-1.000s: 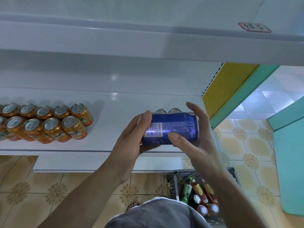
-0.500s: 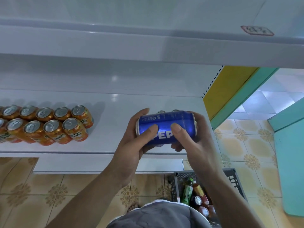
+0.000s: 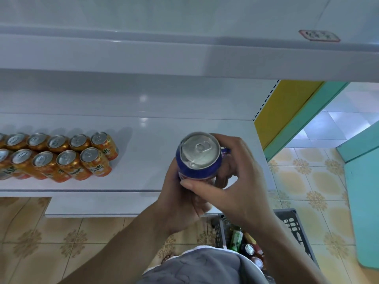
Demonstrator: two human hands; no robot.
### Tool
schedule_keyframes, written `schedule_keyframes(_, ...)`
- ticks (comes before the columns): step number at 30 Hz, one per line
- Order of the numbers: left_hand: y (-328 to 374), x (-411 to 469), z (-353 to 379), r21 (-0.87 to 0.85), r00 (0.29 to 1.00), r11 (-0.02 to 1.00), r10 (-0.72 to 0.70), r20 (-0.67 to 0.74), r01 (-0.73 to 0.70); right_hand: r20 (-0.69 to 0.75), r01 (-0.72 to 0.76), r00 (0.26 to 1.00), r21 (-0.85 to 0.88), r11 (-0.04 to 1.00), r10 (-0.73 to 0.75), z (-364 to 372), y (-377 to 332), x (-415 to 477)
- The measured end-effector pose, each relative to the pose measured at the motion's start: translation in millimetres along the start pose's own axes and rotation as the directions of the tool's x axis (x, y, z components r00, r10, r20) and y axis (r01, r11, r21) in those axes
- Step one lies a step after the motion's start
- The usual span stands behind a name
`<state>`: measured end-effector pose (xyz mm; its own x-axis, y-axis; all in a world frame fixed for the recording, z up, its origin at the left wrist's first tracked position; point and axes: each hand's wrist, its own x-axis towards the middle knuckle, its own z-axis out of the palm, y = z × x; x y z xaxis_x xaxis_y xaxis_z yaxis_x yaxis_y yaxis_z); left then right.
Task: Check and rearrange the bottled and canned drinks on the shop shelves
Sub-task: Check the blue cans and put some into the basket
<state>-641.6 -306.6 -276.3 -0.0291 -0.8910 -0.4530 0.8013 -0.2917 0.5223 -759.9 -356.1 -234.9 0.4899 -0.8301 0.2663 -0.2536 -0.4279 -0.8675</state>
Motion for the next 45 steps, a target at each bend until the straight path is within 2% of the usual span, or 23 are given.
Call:
schedule_keyframes(3, -6.0, 3.6, 3.1, -0.034, 1.0, 0.999, -0.015, 0.007, 0.016, -0.015, 0.082, 0.996, -0.067, 0.994, -0.083, -7.7, 1.8, -3.2)
schedule_keyframes(5, -6.7, 5.1, 9.0, -0.01, 1.0, 1.0, -0.022, 0.019, 0.022, -0.029, 0.068, 0.997, -0.038, 0.997, -0.07, -15.2, 5.0, -5.3)
schedule_keyframes(8, -11.0, 10.3, 14.2, 0.047, 0.999, 0.998, -0.04, -0.022, 0.041, -0.023, 0.009, 1.0, 0.01, 1.0, -0.009, -23.3, 12.6, -9.7)
schedule_keyframes(13, -26.8, 14.1, 11.0, 0.036, 0.989, 0.998, 0.059, -0.139, -0.054, 0.067, -0.051, 0.997, 0.115, 0.992, 0.043, -38.9, 37.1, -16.5)
schedule_keyframes(16, -36.1, 7.1, 11.2, 0.036, 0.966, 0.985, 0.173, -0.191, -0.17, 0.122, -0.222, 0.973, 0.251, 0.942, 0.196, -44.9, 56.3, -22.2)
schedule_keyframes(18, -44.0, 0.4, 10.7, 0.197, 0.94, 0.947, 0.288, -0.183, -0.252, 0.18, -0.441, 0.897, 0.365, 0.82, 0.403, -48.0, 68.4, -24.4)
schedule_keyframes(20, -56.3, -7.0, 12.6, 0.445, 0.912, 0.84, 0.395, -0.111, -0.31, 0.27, -0.629, 0.775, 0.417, 0.656, 0.571, -50.3, 82.1, -25.6)
schedule_keyframes(22, -68.7, -11.1, 13.7, 0.582, 0.877, 0.741, 0.471, -0.096, -0.335, 0.359, -0.721, 0.687, 0.437, 0.537, 0.632, -50.0, 96.3, -27.8)
schedule_keyframes(25, -84.4, -16.2, 14.2, 0.64, 0.831, 0.679, 0.545, -0.112, -0.359, 0.469, -0.787, 0.614, 0.417, 0.454, 0.635, -47.3, 110.2, -32.6)
schedule_keyframes(28, -104.3, -24.3, 10.9, 0.732, 0.818, 0.596, 0.567, -0.095, -0.328, 0.557, -0.822, 0.567, 0.421, 0.383, 0.606, -45.6, 117.2, -46.9)
schedule_keyframes(32, -121.8, -35.4, 13.0, 0.8, 0.794, 0.519, 0.6, -0.092, -0.3, 0.596, -0.843, 0.534, 0.424, 0.329, 0.6, -47.5, 120.9, -73.4)
schedule_keyframes(36, -146.2, -51.2, 0.9, 0.839, 0.825, 0.497, 0.554, -0.109, -0.223, 0.594, -0.862, 0.503, 0.401, 0.311, 0.628, -52.4, 122.6, -107.1)
schedule_keyframes(39, -177.8, -58.2, -17.9, 0.841, 0.858, 0.529, 0.478, -0.188, -0.11, 0.537, -0.877, 0.477, 0.343, 0.336, 0.696, -62.2, 134.0, -139.4)
schedule_keyframes(45, -268.8, -51.2, -19.2, 0.906, 0.917, 0.403, 0.301, -0.261, 0.126, 0.383, -0.918, 0.396, 0.151, 0.366, 0.835, -108.8, 175.9, -207.4)
